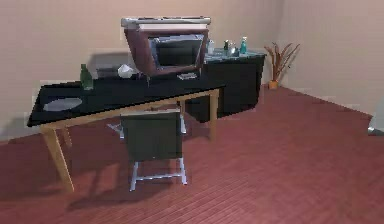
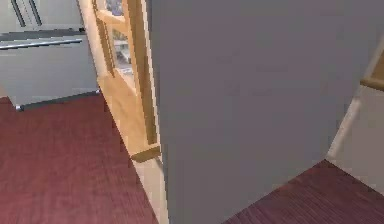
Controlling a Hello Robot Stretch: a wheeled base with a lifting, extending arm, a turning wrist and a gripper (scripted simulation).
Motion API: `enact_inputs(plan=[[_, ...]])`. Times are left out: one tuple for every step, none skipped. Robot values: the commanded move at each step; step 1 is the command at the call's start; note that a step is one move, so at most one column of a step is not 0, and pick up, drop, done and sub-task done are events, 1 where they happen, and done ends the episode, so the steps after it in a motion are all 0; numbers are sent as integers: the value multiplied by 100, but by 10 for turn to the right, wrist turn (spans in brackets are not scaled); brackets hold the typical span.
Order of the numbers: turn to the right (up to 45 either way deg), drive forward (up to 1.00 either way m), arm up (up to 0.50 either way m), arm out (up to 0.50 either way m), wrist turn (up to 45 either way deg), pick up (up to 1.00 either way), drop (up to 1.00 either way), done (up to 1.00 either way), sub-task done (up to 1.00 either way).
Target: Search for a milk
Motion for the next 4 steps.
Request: enact_inputs(plan=[[-300,0,0,0,0,0,0,0,0],[0,10,0,0,0,0,0,0,0],[300,0,0,0,0,0,0,0,0],[0,55,0,0,0,0,0,0,0]])
